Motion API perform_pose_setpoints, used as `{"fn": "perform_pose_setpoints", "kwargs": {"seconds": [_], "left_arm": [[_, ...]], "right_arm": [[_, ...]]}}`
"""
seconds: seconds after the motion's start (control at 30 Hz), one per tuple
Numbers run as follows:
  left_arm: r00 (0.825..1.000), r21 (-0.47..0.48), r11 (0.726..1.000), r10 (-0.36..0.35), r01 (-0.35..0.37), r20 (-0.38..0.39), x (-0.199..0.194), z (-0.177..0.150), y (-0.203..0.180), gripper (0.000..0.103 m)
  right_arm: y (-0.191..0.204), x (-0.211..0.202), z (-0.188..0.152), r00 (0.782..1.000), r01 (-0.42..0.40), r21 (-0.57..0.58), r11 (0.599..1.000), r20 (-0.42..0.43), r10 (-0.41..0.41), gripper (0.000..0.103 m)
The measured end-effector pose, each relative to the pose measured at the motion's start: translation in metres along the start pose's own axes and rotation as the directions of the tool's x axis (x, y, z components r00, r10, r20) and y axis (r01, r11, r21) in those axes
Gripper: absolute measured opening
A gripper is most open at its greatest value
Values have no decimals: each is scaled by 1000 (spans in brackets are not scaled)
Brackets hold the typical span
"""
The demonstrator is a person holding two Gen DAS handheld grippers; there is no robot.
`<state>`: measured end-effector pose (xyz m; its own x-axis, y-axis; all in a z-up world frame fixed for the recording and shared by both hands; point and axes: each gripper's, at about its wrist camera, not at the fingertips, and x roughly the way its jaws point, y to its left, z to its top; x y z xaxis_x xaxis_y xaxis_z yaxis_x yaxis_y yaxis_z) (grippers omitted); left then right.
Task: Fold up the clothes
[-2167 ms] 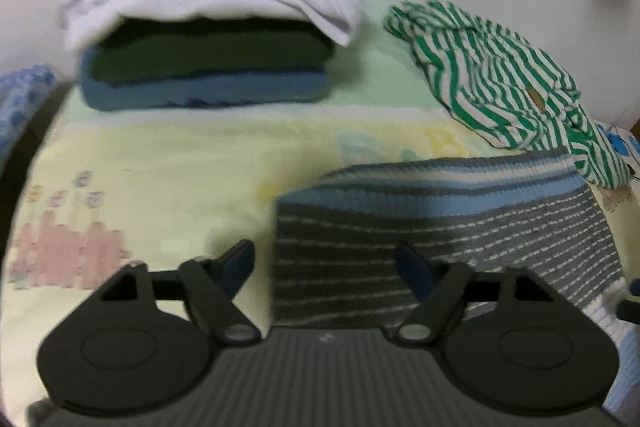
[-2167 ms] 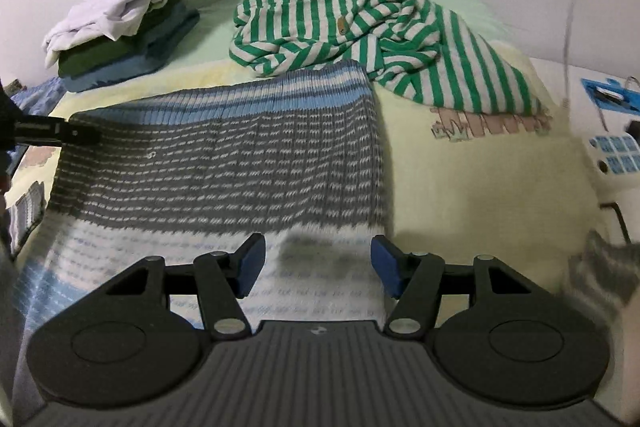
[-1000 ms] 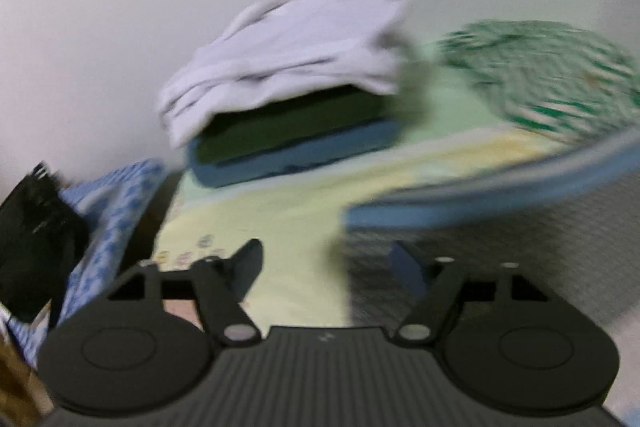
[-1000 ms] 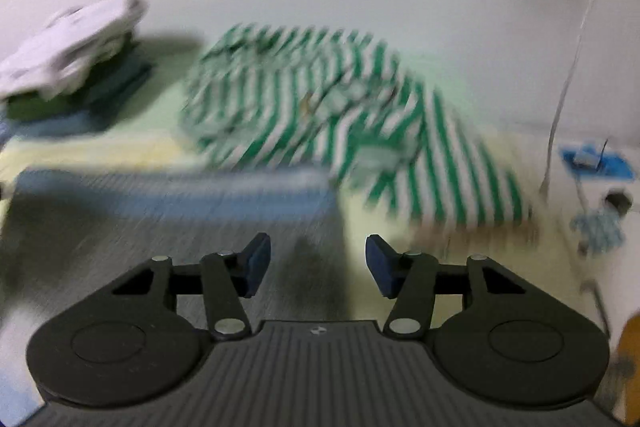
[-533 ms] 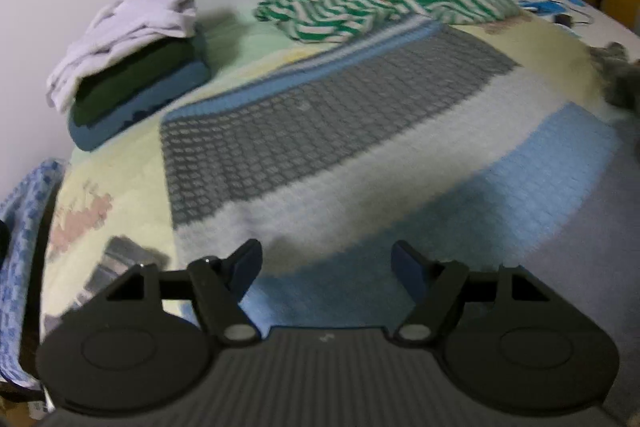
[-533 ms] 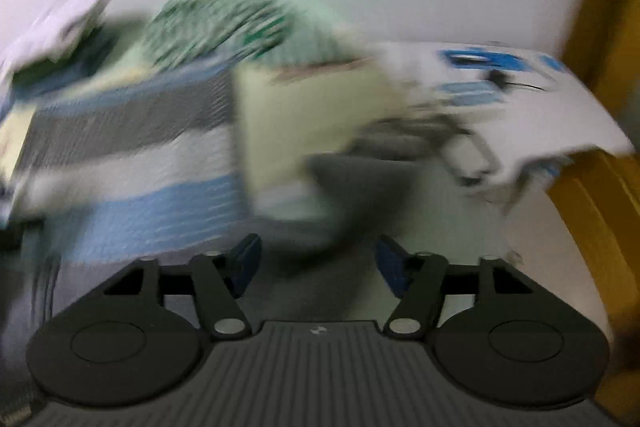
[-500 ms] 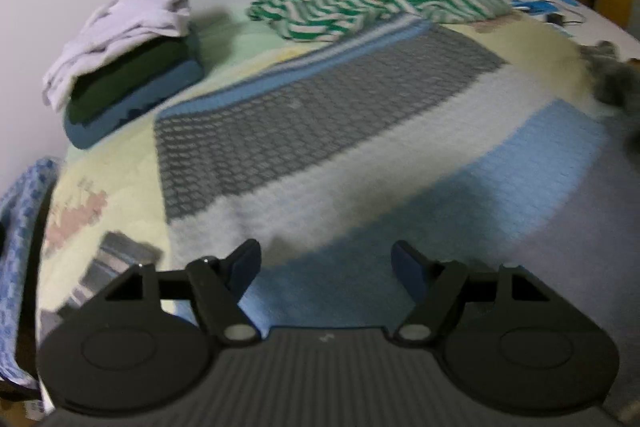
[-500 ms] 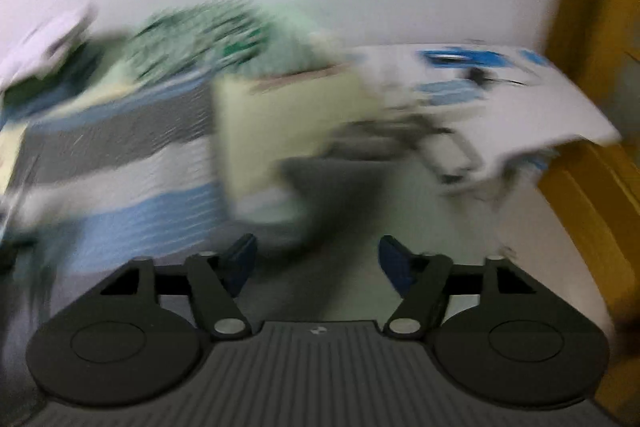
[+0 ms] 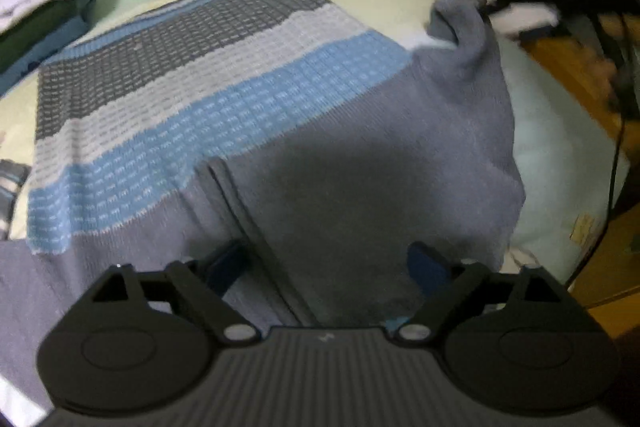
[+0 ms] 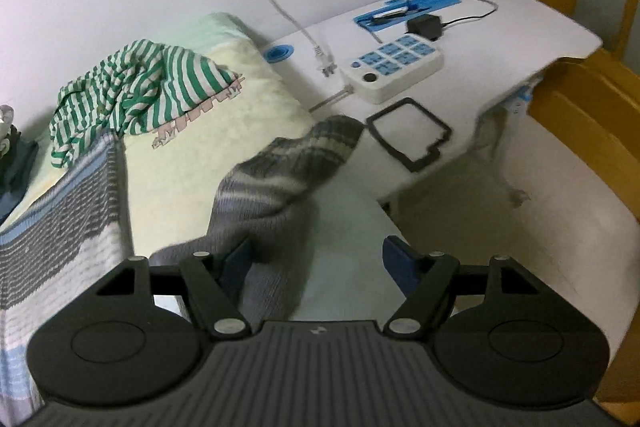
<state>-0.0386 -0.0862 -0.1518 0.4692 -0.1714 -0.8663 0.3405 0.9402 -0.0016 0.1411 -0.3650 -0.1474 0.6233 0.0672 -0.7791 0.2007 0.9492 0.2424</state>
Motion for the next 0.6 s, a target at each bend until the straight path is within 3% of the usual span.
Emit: {"fn": "perform_pose_setpoints", "kwargs": {"seconds": [0.07,0.13,0.3,0.43,0.53,0.6], "left_arm": [[1000,8,1000,23,-23,-1,-3,-4,-13,90],[999,-5,999,34,-34,-2,-5,-7,-21,90],[998,-59,996,70,-70,-1,-6,-7,-35,90],[998,-52,997,60,-60,6,-4,-3,-50,90],[999,-16,999,46,-45,21,-3,3,-63,93],[999,5,1000,28,-28,30,-2,7,-69,95]], "right_arm": [[2,7,1,999,-33,-22,999,-8,33,63],[7,9,1,995,-100,-60,993,-21,99,15],[11,-13,6,985,-167,-177,970,11,172,13],[-17,-49,15,977,-176,-180,968,89,194,12],[-44,-67,13,982,-147,-134,980,100,161,12],[-53,-69,4,992,-78,-150,986,92,92,10]]}}
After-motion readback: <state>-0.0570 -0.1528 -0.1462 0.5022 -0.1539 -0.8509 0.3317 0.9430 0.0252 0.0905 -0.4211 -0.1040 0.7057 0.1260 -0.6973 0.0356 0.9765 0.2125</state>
